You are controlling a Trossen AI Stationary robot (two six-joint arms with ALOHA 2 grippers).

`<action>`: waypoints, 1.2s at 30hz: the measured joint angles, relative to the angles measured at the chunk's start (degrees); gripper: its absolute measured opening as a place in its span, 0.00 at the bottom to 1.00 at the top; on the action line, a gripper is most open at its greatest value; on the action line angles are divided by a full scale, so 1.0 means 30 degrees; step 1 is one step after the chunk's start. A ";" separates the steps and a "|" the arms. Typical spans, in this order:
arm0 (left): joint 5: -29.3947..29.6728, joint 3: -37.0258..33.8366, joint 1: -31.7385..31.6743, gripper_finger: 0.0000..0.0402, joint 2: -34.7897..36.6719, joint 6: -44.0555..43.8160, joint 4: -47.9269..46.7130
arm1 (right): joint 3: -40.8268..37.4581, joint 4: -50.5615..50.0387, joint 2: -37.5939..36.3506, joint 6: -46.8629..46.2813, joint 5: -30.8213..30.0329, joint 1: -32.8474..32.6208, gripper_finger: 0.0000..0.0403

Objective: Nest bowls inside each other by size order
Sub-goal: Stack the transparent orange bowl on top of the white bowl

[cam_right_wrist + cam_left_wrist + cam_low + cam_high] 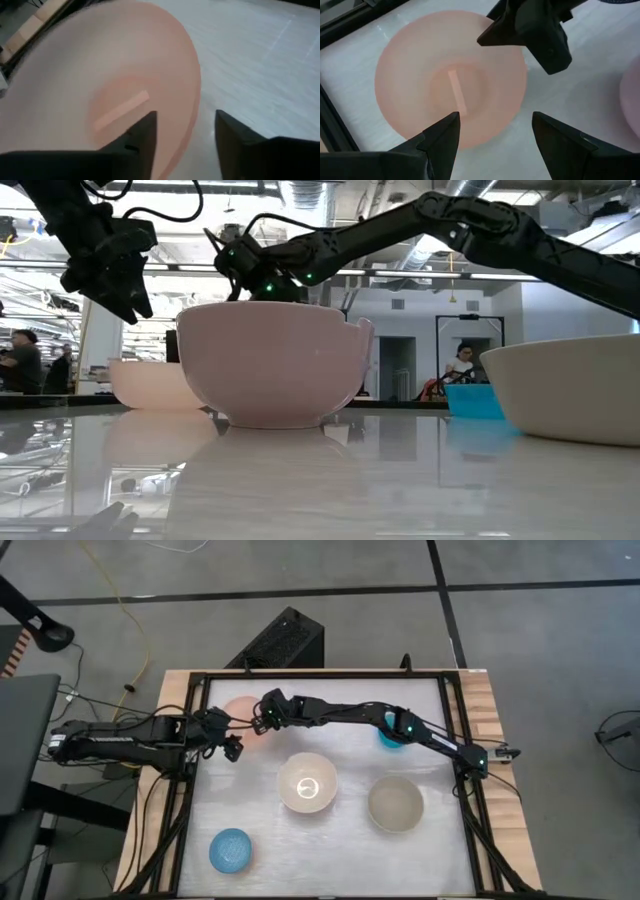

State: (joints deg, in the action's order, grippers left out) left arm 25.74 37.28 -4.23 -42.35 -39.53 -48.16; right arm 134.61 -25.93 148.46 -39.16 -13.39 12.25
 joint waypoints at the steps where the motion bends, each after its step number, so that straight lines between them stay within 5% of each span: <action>1: 0.0000 0.0000 0.0000 0.59 0.0005 -0.0042 0.0003 | 0.0000 -0.0016 0.0000 -0.0001 0.0000 0.0000 0.33; 10: 0.0000 0.0000 0.0000 0.59 0.0000 -0.0052 0.0000 | 0.0000 0.0133 0.0000 0.0012 -0.0007 0.0159 0.02; 36: 0.0058 -0.0013 0.0007 0.59 0.0098 0.0311 0.0029 | 0.0007 -0.3135 -0.2910 0.1160 0.0518 0.2861 0.00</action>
State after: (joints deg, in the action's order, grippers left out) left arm 25.91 37.24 -4.21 -42.06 -38.59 -48.07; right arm 134.63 -35.34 139.73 -35.68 -11.84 20.83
